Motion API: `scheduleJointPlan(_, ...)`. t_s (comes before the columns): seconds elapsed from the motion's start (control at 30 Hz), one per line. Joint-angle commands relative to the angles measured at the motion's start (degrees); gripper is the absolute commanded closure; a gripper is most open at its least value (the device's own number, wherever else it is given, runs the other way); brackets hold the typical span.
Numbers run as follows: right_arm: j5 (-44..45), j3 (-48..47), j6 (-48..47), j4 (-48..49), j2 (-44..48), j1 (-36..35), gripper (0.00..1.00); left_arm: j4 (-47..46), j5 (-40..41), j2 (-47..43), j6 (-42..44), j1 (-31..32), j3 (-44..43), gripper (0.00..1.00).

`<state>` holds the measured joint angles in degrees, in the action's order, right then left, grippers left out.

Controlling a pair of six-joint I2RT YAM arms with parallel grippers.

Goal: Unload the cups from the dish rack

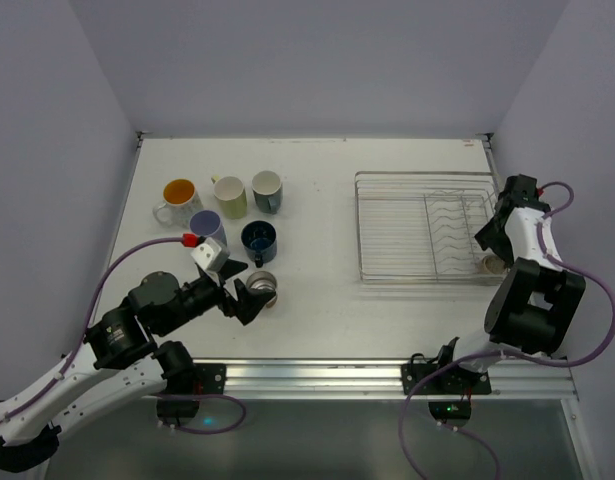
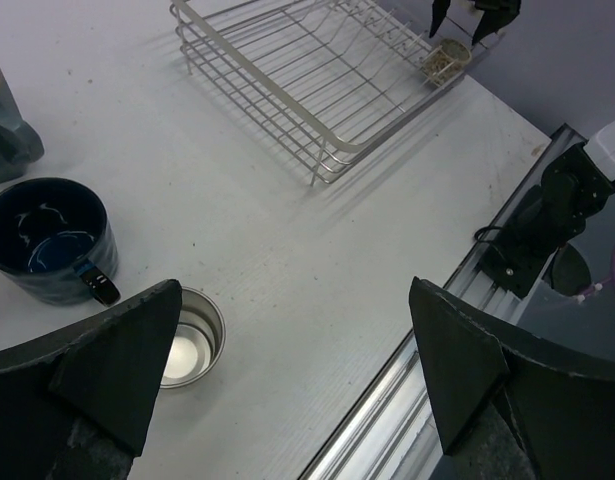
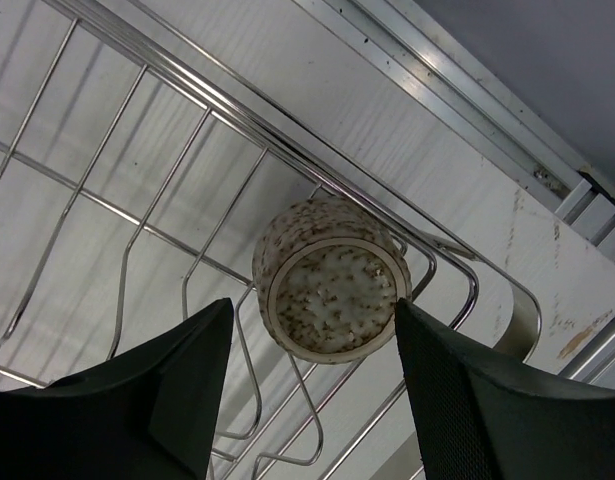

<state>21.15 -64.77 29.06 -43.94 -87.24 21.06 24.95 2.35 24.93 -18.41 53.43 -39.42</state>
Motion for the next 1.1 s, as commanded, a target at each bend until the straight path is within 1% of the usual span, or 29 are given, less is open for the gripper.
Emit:
scheduleJointPlan(0.0,-2.4,-1.1,0.9,-2.7,-1.1,0.1,0.32,-0.4,2.1,-0.4,0.1,0.8,0.0,0.0)
scheduleJointPlan(0.33,-4.3,1.3,2.3,0.8,-3.6,0.1,0.31,-0.3,2.1,0.0,0.1,0.8,-0.1,0.0)
scheduleJointPlan(0.47,-4.4,1.5,3.1,1.8,-5.7,0.0,0.33,-0.3,2.2,0.2,0.3,0.7,-0.1,0.0)
scheduleJointPlan(0.6,-3.9,2.2,4.0,3.6,-5.6,-0.1,0.44,-0.3,2.5,0.4,0.2,0.7,-0.1,0.0)
scheduleJointPlan(0.63,-3.7,2.4,4.2,4.0,-4.9,-0.3,0.49,-0.3,2.5,0.5,0.3,0.7,-0.1,0.0)
scheduleJointPlan(0.67,-3.6,2.6,4.3,4.7,-4.2,-0.5,0.52,-0.3,2.5,0.6,0.3,0.7,-0.1,0.0)
scheduleJointPlan(0.73,-2.0,2.5,4.3,5.1,-1.3,-1.4,0.66,-0.4,2.4,0.6,0.4,0.7,-0.1,0.0)
scheduleJointPlan(0.93,-1.7,3.2,4.3,8.2,5.3,-2.1,0.77,-0.3,2.5,0.5,0.4,0.7,-0.1,0.0)
scheduleJointPlan(1.07,-1.5,2.7,4.1,8.9,6.2,-2.0,0.79,-0.3,2.7,0.2,0.3,0.7,0.0,0.0)
